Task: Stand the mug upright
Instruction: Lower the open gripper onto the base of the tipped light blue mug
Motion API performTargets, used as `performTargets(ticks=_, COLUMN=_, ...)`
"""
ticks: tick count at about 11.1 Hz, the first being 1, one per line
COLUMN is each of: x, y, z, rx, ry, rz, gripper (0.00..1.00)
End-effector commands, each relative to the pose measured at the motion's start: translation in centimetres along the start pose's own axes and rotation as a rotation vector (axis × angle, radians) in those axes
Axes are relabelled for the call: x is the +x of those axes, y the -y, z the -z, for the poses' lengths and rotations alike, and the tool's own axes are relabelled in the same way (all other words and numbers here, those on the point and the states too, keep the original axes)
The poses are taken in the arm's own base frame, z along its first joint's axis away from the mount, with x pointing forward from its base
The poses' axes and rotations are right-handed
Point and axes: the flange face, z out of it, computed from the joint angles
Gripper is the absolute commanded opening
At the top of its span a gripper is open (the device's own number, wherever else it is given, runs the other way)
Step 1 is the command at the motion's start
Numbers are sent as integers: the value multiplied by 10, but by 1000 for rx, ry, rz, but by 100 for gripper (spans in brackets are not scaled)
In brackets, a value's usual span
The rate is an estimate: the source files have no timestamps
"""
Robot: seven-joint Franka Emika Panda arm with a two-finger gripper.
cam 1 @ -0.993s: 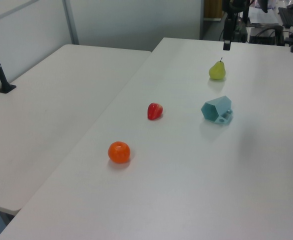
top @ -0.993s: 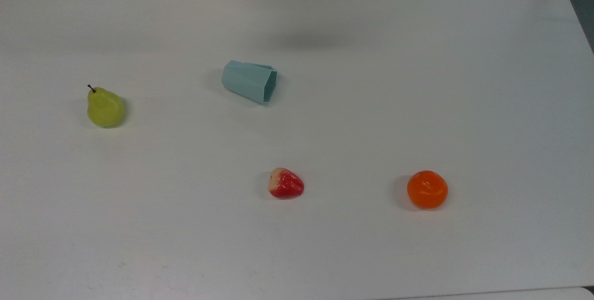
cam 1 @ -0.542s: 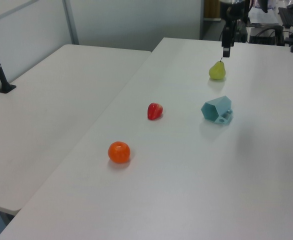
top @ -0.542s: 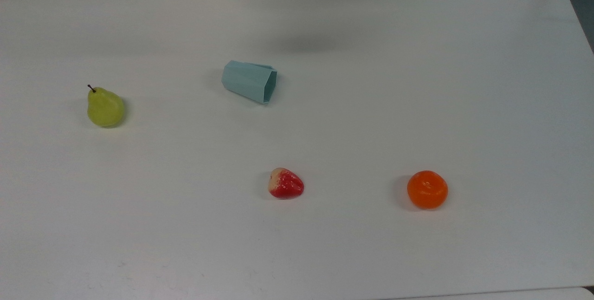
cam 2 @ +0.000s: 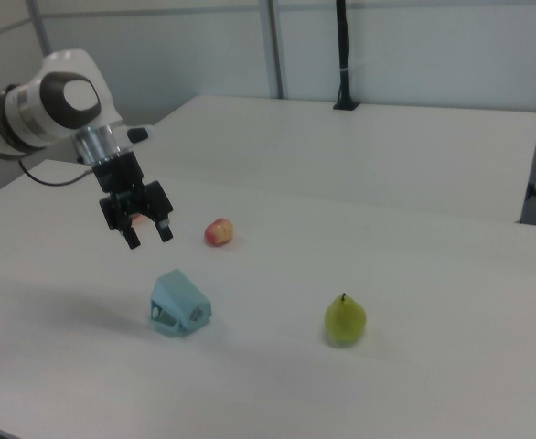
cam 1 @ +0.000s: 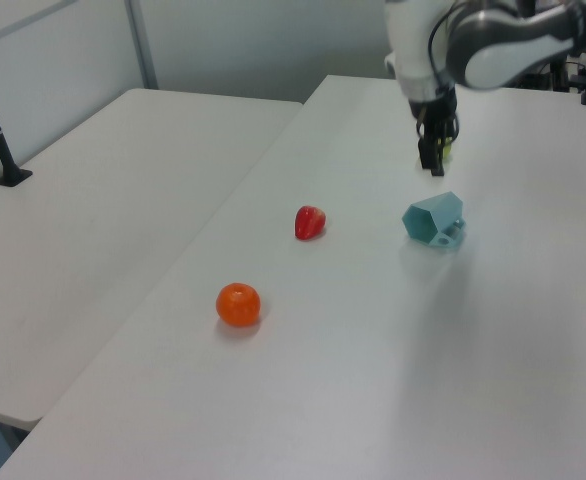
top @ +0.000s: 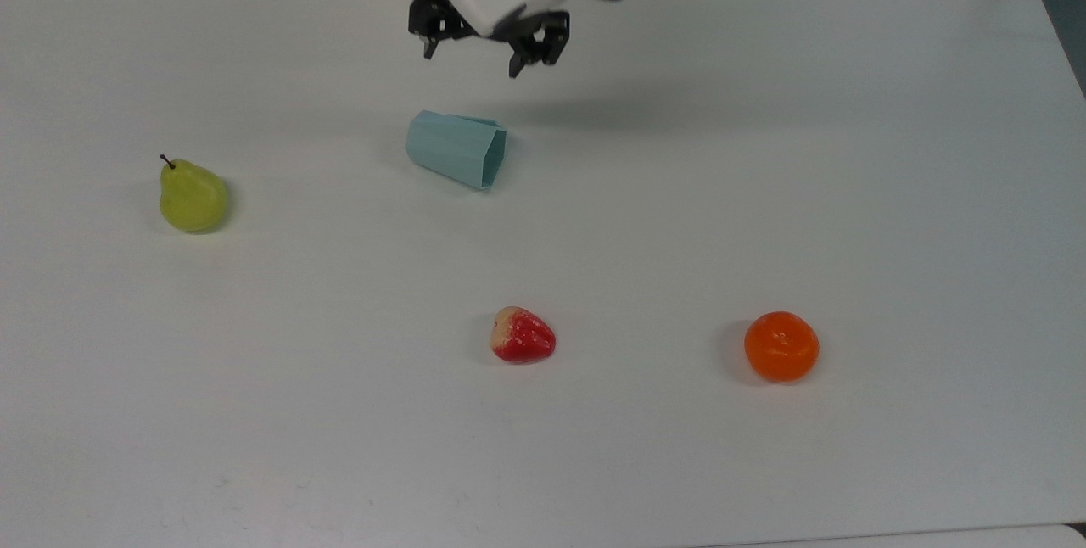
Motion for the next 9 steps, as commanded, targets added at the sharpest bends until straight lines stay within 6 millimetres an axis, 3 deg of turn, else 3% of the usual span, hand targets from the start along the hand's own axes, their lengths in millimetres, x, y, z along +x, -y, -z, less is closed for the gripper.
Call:
performTargets(ticks=1, x=19, y=48, z=-50, rx=-125, ry=33, rz=-63, gripper=100)
performTargets(ticks=5, x=39, y=79, z=-73, rx=-97, ry=-37, rz=-153, gripper=100)
performTargets(ticks=8, x=41, y=71, z=-86, rx=-120, ry=-11, rz=-153, gripper=100)
performTargets(ticks=9, x=42, y=65, z=-99, rx=-157, ry=18, rz=-153, gripper=100)
